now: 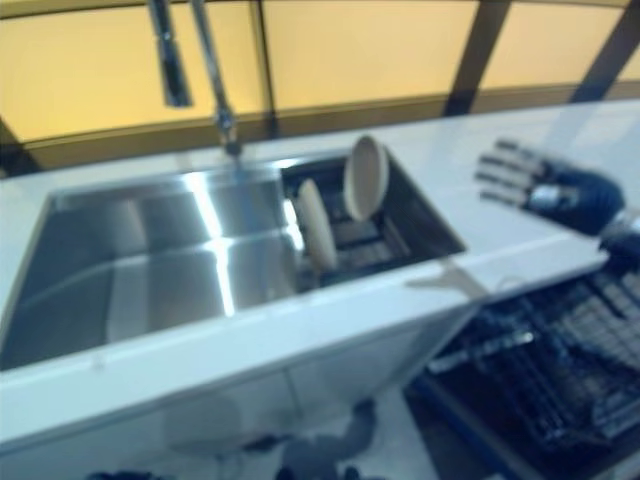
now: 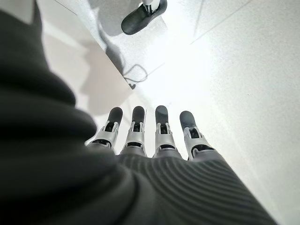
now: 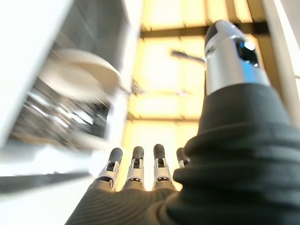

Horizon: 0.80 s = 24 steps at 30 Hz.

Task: Take plates into dishwasher

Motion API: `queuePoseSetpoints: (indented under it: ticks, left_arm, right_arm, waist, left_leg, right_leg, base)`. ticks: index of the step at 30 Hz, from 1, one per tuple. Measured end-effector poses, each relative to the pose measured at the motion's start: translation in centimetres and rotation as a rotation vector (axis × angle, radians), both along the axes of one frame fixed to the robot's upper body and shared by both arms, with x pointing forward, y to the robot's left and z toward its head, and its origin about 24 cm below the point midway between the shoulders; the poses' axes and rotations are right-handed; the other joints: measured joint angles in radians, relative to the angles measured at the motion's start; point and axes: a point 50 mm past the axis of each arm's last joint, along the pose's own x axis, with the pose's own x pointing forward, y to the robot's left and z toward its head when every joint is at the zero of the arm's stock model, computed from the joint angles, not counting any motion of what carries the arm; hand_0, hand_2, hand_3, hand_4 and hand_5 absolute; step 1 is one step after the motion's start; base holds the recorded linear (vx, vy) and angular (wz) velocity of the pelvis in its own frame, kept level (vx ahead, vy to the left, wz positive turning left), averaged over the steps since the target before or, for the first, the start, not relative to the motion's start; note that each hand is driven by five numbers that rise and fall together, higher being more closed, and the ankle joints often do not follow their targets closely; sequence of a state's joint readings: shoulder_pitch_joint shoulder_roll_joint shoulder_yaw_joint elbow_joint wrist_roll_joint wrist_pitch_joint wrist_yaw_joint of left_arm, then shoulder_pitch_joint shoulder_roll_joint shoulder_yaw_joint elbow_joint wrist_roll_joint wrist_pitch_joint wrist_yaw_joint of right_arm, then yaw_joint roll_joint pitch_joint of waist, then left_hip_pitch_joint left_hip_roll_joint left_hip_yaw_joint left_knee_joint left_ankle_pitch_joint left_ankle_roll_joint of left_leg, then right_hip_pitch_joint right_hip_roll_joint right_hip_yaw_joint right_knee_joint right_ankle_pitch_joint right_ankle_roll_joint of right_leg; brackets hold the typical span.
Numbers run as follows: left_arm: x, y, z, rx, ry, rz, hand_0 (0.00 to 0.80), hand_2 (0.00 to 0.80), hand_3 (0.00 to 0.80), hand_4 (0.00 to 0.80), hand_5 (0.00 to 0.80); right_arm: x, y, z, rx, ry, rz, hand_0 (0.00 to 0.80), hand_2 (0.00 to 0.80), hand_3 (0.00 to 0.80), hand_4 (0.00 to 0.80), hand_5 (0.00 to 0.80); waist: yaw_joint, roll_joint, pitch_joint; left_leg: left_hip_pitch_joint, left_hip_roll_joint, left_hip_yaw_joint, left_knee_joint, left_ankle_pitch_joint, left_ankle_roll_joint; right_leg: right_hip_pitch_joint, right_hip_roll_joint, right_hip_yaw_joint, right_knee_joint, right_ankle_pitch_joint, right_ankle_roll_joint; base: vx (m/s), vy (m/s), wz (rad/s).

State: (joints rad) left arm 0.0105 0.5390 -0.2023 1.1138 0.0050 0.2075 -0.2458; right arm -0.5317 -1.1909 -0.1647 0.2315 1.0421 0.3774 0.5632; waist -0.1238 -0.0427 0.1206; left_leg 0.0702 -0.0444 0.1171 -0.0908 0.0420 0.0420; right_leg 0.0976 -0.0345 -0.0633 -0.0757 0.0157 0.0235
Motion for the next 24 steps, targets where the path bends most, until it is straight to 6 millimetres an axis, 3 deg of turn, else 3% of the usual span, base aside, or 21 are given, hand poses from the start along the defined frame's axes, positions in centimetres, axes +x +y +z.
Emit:
queuePoseSetpoints:
  ticks: [4, 7, 9, 10, 11, 12, 13, 14, 16, 17, 19, 20, 21, 22, 24]
  left_arm:
    - [0.8, -2.2, -1.0, -0.028, -0.018, -0.002, 0.000, 0.000, 0.000, 0.000, 0.000]
    - [1.5, -3.0, -1.3, -0.024, -0.026, -0.025, 0.000, 0.000, 0.000, 0.000, 0.000]
    - [1.5, -3.0, -1.3, -0.004, -0.017, -0.038, 0.000, 0.000, 0.000, 0.000, 0.000]
    - [1.5, -3.1, -1.4, 0.001, -0.016, -0.037, 0.000, 0.000, 0.000, 0.000, 0.000]
    - [1.5, -3.3, -1.5, -0.001, -0.013, -0.036, 0.000, 0.000, 0.000, 0.000, 0.000]
    - [1.5, -3.4, -1.6, -0.002, -0.012, -0.036, 0.000, 0.000, 0.000, 0.000, 0.000]
    - [1.6, -3.2, -1.5, 0.004, -0.014, -0.034, 0.000, 0.000, 0.000, 0.000, 0.000]
    - [1.8, -2.9, -1.3, 0.011, -0.016, -0.034, 0.000, 0.000, 0.000, 0.000, 0.000]
    - [1.8, -2.1, -0.9, 0.033, -0.019, -0.026, 0.000, 0.000, 0.000, 0.000, 0.000]
    - [2.0, -1.6, -0.7, 0.044, -0.029, -0.020, 0.000, 0.000, 0.000, 0.000, 0.000]
    - [2.1, -0.6, -0.1, 0.069, -0.046, -0.001, 0.000, 0.000, 0.000, 0.000, 0.000]
    - [2.3, 0.7, 0.7, 0.112, -0.061, 0.007, 0.000, 0.000, 0.000, 0.000, 0.000]
    - [1.8, 0.4, 0.4, 0.113, -0.056, 0.023, 0.000, 0.000, 0.000, 0.000, 0.000]
    - [1.2, -0.5, -0.2, 0.085, -0.048, 0.039, 0.000, 0.000, 0.000, 0.000, 0.000]
    - [0.2, -2.0, -1.1, 0.041, -0.029, 0.039, 0.000, 0.000, 0.000, 0.000, 0.000]
  right_arm:
    - [1.4, -2.2, 5.3, -0.003, -0.119, -0.385, 0.000, 0.000, 0.000, 0.000, 0.000]
    - [1.6, -5.0, 6.7, -0.063, -0.098, -0.686, 0.000, 0.000, 0.000, 0.000, 0.000]
    - [1.5, -6.3, 7.0, -0.095, -0.085, -0.830, 0.000, 0.000, 0.000, 0.000, 0.000]
    - [1.4, -6.5, 7.3, -0.137, -0.088, -0.887, 0.000, 0.000, 0.000, 0.000, 0.000]
    - [1.3, -6.7, 8.0, -0.212, -0.104, -0.960, 0.000, 0.000, 0.000, 0.000, 0.000]
    - [1.3, -6.7, 8.3, -0.263, -0.112, -0.997, 0.000, 0.000, 0.000, 0.000, 0.000]
    - [1.4, -6.8, 8.9, -0.390, -0.139, -1.079, 0.000, 0.000, 0.000, 0.000, 0.000]
    - [1.6, -6.6, 9.2, -0.458, -0.164, -1.119, 0.000, 0.000, 0.000, 0.000, 0.000]
    - [2.2, -5.3, 10.1, -0.613, -0.256, -1.166, 0.000, 0.000, 0.000, 0.000, 0.000]
    - [2.3, -4.8, 10.7, -0.674, -0.302, -1.175, 0.000, 0.000, 0.000, 0.000, 0.000]
    - [2.4, -4.2, 11.3, -0.755, -0.354, -1.200, 0.000, 0.000, 0.000, 0.000, 0.000]
    - [2.4, -3.8, 11.7, -0.807, -0.384, -1.213, 0.000, 0.000, 0.000, 0.000, 0.000]
    - [2.9, -2.9, 11.9, -0.852, -0.420, -1.209, 0.000, 0.000, 0.000, 0.000, 0.000]
    - [3.3, -2.2, 11.9, -0.930, -0.442, -1.207, 0.000, 0.000, 0.000, 0.000, 0.000]
    - [3.7, -1.8, 11.4, -1.050, -0.448, -1.197, 0.000, 0.000, 0.000, 0.000, 0.000]
  waist:
    - [0.013, -0.002, -0.009]
    - [0.034, -0.004, -0.012]
    - [0.039, -0.001, -0.011]
    - [0.042, 0.000, -0.011]
    - [0.061, 0.001, -0.012]
    - [0.066, 0.004, -0.011]
    - [0.078, 0.006, -0.008]
    - [0.094, 0.004, -0.007]
    - [0.115, -0.014, 0.000]
    - [0.127, -0.029, 0.009]
    - [0.154, -0.073, 0.014]
    - [0.174, -0.140, 0.005]
    - [0.190, -0.136, 0.003]
    - [0.197, -0.129, -0.005]
    - [0.222, -0.101, -0.009]
  left_leg:
    - [0.007, -0.001, 0.010, 0.002, -0.004, 0.000]
    - [0.006, 0.014, 0.009, 0.000, -0.010, 0.003]
    - [0.005, 0.038, 0.000, 0.001, -0.010, 0.004]
    - [0.007, 0.043, -0.008, 0.006, -0.010, 0.005]
    - [0.011, 0.049, -0.010, 0.007, -0.013, 0.003]
    - [0.013, 0.053, -0.012, 0.009, -0.015, 0.000]
    - [0.020, 0.069, -0.014, 0.015, -0.020, -0.010]
    - [0.022, 0.084, -0.015, 0.026, -0.028, -0.025]
    - [0.021, 0.113, -0.030, 0.059, -0.047, -0.056]
    - [0.019, 0.127, -0.046, 0.075, -0.056, -0.073]
    - [0.002, 0.149, -0.073, 0.106, -0.068, -0.116]
    - [0.005, 0.141, -0.087, 0.122, -0.085, -0.161]
    - [0.006, 0.170, -0.104, 0.131, -0.090, -0.180]
    - [0.005, 0.211, -0.093, 0.138, -0.097, -0.194]
    - [0.004, 0.266, -0.089, 0.127, -0.094, -0.196]
  right_leg:
    - [0.004, 0.000, 0.000, -0.002, 0.001, 0.002]
    - [-0.015, 0.009, -0.004, 0.041, 0.001, 0.004]
    - [-0.045, 0.020, -0.002, 0.105, -0.010, 0.027]
    - [-0.062, 0.005, -0.014, 0.130, -0.019, 0.039]
    - [-0.083, -0.054, -0.028, 0.163, -0.021, 0.061]
    - [-0.085, -0.087, -0.033, 0.158, -0.011, 0.076]
    - [-0.086, -0.165, -0.056, 0.126, 0.015, 0.117]
    - [-0.091, -0.213, -0.067, 0.097, 0.036, 0.150]
    - [-0.100, -0.276, -0.087, 0.054, 0.082, 0.198]
    - [-0.098, -0.285, -0.089, 0.045, 0.103, 0.203]
    - [-0.092, -0.275, -0.126, 0.045, 0.114, 0.197]
    - [-0.069, -0.259, -0.137, 0.041, 0.112, 0.169]
    - [-0.029, -0.230, -0.159, 0.015, 0.077, 0.125]
    - [-0.009, -0.193, -0.176, 0.003, 0.086, 0.145]
    - [-0.001, -0.134, -0.191, -0.008, 0.083, 0.120]
  base:
    - [0.084, 0.047, -0.06]
    - [0.062, -0.063, 0.00]
    - [0.091, -0.246, 0.13]
    - [0.162, -0.435, 0.07]
    - [0.140, -0.369, 0.04]
    - [0.167, -0.450, -0.02]
    - [0.132, -0.408, 0.01]
    - [0.150, -0.529, 0.02]
    - [0.076, -0.365, 0.11]
    - [0.094, -0.333, 0.29]
    - [0.086, -0.274, 0.42]
    - [0.041, -0.181, 0.51]
    - [0.039, -0.183, 0.51]
    - [0.018, -0.094, 0.35]
    - [0.000, -0.050, 0.13]
